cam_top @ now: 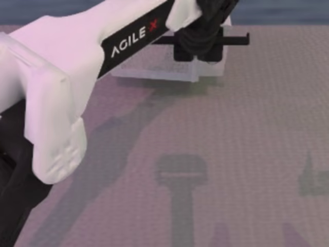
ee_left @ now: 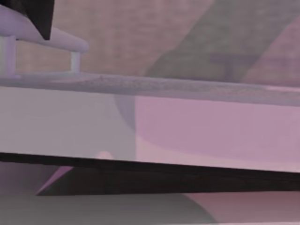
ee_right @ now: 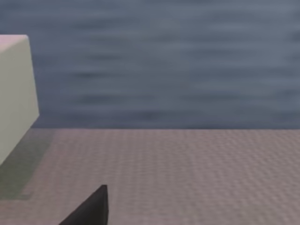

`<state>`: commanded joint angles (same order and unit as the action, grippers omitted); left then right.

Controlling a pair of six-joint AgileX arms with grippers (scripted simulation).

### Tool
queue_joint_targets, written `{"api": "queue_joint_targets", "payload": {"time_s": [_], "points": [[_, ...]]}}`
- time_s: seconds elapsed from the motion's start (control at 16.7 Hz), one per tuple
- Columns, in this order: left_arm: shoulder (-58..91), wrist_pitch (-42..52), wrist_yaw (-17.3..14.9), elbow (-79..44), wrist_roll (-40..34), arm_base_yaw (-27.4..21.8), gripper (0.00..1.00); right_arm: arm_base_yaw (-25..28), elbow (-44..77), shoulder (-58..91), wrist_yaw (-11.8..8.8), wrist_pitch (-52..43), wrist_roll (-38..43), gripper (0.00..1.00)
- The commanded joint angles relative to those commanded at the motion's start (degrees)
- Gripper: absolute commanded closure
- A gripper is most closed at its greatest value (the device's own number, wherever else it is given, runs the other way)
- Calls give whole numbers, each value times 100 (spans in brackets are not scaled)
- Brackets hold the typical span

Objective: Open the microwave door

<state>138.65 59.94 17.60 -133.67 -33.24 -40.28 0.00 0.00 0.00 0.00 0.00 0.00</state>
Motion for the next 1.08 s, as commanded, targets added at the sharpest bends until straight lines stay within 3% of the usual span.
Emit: {"api": "queue_joint_targets", "payload": {"time_s": [1.08], "points": [[-274, -271, -76, 492, 177, 6, 100, 0, 0, 0, 0, 0, 0, 0]]}}
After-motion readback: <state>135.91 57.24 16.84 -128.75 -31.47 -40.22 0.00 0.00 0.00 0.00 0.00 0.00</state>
